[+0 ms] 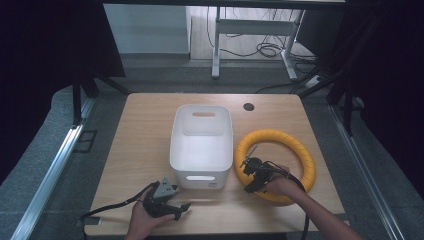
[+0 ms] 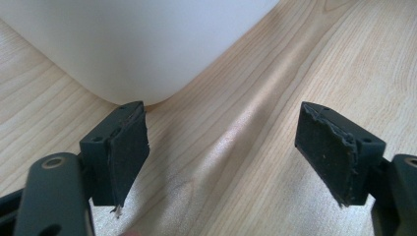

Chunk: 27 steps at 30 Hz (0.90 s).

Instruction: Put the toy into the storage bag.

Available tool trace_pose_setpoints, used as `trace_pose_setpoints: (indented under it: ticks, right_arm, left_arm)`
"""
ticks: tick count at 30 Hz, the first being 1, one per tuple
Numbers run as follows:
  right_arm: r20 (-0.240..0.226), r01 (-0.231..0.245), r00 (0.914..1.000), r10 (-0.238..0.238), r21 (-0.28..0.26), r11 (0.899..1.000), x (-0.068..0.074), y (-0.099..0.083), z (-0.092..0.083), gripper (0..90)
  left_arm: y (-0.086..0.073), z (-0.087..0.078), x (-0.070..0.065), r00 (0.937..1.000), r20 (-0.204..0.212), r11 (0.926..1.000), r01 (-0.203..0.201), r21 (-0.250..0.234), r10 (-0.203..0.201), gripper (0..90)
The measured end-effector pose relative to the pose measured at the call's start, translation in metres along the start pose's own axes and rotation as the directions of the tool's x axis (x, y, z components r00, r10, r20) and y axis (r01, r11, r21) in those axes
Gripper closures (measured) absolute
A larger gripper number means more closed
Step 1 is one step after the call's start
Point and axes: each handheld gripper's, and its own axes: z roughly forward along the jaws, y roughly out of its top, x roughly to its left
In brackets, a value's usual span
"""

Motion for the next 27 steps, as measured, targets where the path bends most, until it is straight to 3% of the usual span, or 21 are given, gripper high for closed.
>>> trace_pose_setpoints:
  ticks: [4, 10, 16, 18, 20, 26, 27]
  right_arm:
    - [-0.062, -0.037, 0.9975, 0.034, -0.052, 0.998, -0.007, -0.003, -0.007, 47.5]
    - [-0.165, -0.096, 0.9841, 0.066, -0.178, 0.979, -0.024, -0.012, -0.029, 47.8]
    - [-0.23, -0.149, 0.9696, 0.082, -0.291, 0.945, -0.038, -0.022, -0.054, 48.1]
    - [-0.256, -0.177, 0.9624, 0.09, -0.338, 0.924, -0.045, -0.027, -0.065, 48.4]
    - [-0.261, -0.179, 0.9613, 0.088, -0.347, 0.921, -0.047, -0.028, -0.067, 48.4]
    - [-0.294, -0.222, 0.9508, 0.097, -0.429, 0.876, -0.058, -0.036, -0.08, 48.9]
    - [-0.294, -0.222, 0.9508, 0.097, -0.429, 0.876, -0.058, -0.036, -0.08, 48.9]
  left_arm:
    - [0.0, 0.0, 0.0, 1.0, -0.001, 1.0, 0.0, -0.001, 0.0, 20.6]
    - [0.0, 0.001, 0.0, 1.0, 0.002, 1.0, 0.003, -0.001, -0.003, 20.6]
    - [0.0, 0.001, 0.0, 0.9999, 0.012, 1.0, 0.007, -0.007, -0.006, 20.7]
    - [0.0, 0.001, 0.0, 0.9999, 0.013, 1.0, 0.006, -0.006, -0.006, 20.7]
    - [0.0, 0.001, 0.0, 0.9999, 0.013, 0.9999, 0.007, -0.008, -0.007, 20.7]
    - [0.0, 0.0, 0.0, 0.9998, 0.02, 0.9999, 0.008, -0.012, -0.008, 20.7]
    - [0.001, 0.0, 0.0, 0.9997, 0.021, 0.9999, 0.01, -0.014, -0.009, 20.7]
